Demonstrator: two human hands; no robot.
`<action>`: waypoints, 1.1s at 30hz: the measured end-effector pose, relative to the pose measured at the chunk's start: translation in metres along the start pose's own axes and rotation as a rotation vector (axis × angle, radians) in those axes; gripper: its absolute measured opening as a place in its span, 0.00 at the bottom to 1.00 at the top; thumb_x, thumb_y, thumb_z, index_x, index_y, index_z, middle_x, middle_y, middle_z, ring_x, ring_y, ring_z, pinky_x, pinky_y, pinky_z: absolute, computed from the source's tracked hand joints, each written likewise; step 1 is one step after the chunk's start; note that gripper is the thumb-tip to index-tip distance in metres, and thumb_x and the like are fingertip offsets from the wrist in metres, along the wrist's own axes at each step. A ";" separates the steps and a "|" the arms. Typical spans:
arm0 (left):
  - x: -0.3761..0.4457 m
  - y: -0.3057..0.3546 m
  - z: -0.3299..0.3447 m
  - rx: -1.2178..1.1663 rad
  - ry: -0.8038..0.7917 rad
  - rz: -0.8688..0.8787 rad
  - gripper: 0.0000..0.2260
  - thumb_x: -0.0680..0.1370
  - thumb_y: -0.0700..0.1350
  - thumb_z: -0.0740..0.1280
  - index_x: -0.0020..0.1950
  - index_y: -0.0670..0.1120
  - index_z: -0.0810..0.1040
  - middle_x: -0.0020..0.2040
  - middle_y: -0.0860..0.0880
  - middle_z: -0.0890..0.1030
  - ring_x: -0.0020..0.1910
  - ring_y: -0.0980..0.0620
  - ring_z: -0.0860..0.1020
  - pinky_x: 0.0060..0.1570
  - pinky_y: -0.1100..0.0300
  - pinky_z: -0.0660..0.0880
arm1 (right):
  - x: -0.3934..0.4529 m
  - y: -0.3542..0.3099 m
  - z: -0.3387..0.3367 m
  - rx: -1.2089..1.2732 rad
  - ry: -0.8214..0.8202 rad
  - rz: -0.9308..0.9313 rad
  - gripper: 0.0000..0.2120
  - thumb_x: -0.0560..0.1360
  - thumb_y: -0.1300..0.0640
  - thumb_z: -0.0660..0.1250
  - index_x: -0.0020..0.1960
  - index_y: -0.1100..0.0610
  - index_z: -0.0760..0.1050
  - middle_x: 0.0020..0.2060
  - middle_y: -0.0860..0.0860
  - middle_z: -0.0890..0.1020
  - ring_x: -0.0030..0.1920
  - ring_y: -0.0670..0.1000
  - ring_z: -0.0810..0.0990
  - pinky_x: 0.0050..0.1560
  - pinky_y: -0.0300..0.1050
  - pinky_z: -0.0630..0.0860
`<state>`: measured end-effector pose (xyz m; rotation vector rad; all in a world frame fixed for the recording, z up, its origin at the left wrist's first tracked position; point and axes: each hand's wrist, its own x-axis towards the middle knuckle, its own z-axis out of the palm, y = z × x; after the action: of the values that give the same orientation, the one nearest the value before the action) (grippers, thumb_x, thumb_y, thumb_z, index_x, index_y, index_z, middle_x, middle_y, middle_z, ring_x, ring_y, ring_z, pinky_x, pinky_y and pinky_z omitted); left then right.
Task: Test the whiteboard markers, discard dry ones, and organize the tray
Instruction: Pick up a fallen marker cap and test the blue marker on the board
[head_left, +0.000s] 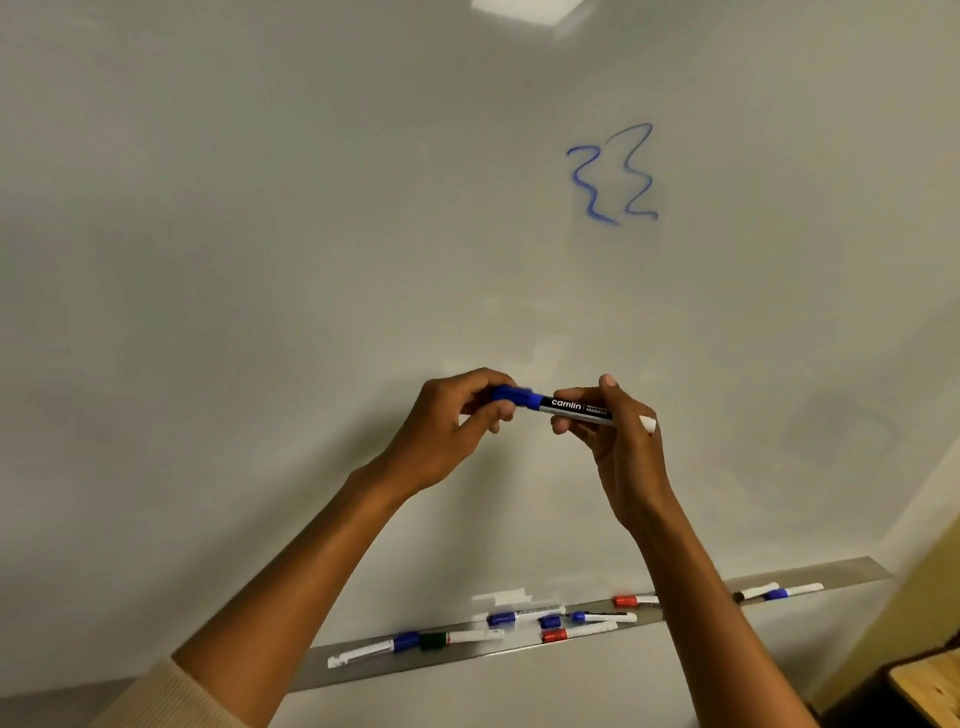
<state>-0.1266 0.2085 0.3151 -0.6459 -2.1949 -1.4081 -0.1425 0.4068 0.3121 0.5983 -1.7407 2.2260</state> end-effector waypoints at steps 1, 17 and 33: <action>-0.008 -0.003 -0.003 0.012 -0.028 -0.028 0.06 0.80 0.43 0.67 0.56 0.47 0.80 0.43 0.50 0.82 0.41 0.50 0.81 0.49 0.62 0.79 | -0.003 0.008 0.005 0.015 -0.030 0.045 0.23 0.85 0.54 0.54 0.45 0.59 0.85 0.35 0.59 0.84 0.42 0.57 0.84 0.56 0.51 0.78; -0.165 -0.096 -0.093 0.038 -0.071 -0.481 0.07 0.80 0.45 0.67 0.47 0.42 0.75 0.37 0.44 0.82 0.38 0.47 0.81 0.44 0.58 0.78 | -0.087 0.168 0.142 0.254 -0.406 0.685 0.15 0.82 0.56 0.58 0.52 0.64 0.80 0.39 0.57 0.82 0.50 0.63 0.77 0.64 0.62 0.74; -0.292 -0.238 -0.144 0.348 0.000 -0.726 0.05 0.74 0.42 0.74 0.48 0.50 0.83 0.44 0.54 0.82 0.45 0.55 0.80 0.49 0.58 0.79 | -0.149 0.307 0.203 -0.272 -0.499 0.785 0.07 0.73 0.53 0.76 0.48 0.55 0.85 0.39 0.49 0.84 0.39 0.46 0.79 0.43 0.40 0.76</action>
<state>-0.0226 -0.0529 0.0260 0.3137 -2.7180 -1.2498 -0.1126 0.1404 0.0187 0.4811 -2.8803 2.3316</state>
